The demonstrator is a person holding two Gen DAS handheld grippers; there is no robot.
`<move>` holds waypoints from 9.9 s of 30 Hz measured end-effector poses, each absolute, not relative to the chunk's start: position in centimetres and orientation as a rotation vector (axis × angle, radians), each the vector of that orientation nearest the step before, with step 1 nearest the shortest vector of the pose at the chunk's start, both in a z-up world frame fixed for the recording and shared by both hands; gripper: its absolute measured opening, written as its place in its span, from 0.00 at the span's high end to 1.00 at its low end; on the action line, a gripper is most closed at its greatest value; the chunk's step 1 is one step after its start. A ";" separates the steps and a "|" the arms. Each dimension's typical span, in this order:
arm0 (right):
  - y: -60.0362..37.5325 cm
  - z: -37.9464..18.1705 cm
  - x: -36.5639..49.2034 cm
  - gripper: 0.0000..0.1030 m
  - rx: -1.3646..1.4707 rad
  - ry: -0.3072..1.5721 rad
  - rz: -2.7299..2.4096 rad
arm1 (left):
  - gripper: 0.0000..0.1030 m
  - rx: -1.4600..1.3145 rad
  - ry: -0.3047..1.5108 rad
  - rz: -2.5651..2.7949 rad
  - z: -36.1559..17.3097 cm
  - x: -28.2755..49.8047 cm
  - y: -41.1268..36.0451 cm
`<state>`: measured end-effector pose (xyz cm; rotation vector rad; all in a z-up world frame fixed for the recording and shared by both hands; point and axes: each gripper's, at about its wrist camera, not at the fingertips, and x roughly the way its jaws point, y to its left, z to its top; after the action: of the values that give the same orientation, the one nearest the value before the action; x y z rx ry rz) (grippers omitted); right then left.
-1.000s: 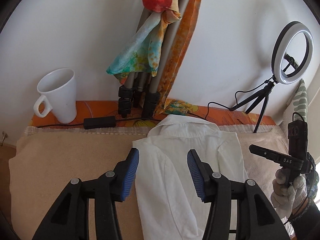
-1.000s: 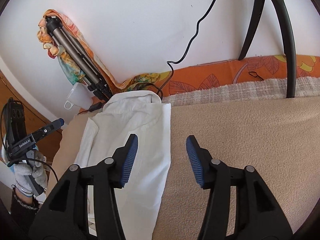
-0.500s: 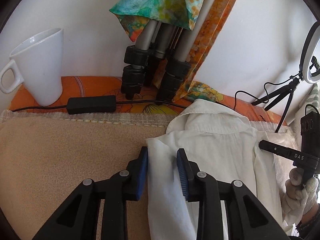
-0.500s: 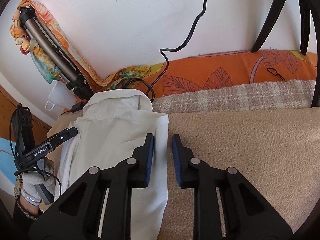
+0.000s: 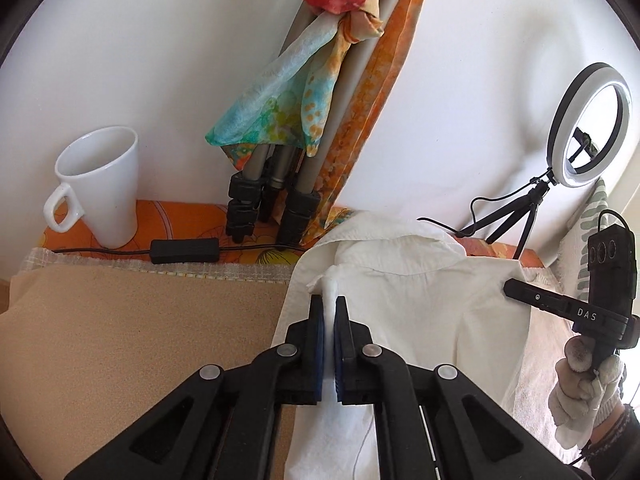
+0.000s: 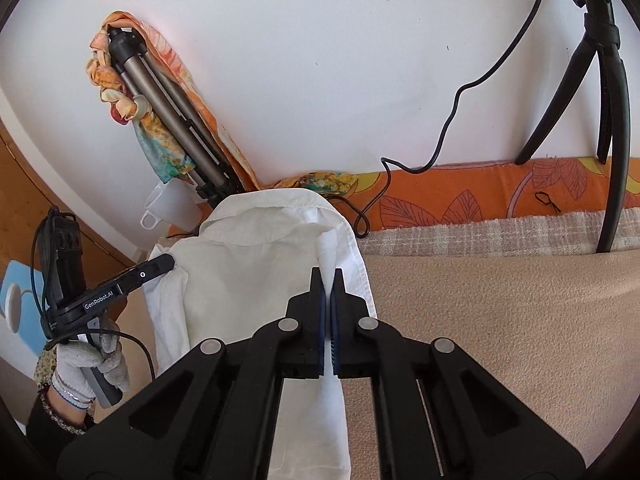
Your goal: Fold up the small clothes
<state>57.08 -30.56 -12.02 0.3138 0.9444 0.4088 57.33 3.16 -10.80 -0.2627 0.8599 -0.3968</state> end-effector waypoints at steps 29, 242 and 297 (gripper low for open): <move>-31.0 -3.4 34.4 0.97 0.208 0.875 0.489 | 1.00 -0.172 0.739 -0.407 -4.0 32.5 5.0; -51.9 -2.5 36.6 0.89 0.121 0.823 0.130 | 0.91 -0.137 0.760 -0.576 -5.5 40.2 -28.3; -59.7 -2.0 40.2 0.47 -0.014 0.790 -0.215 | 0.45 -0.031 0.728 -0.556 -2.9 40.8 -34.3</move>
<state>40.17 -59.73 -1.95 -0.0141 0.7904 -0.2146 40.78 -34.33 -2.93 -0.0310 0.7275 -0.5556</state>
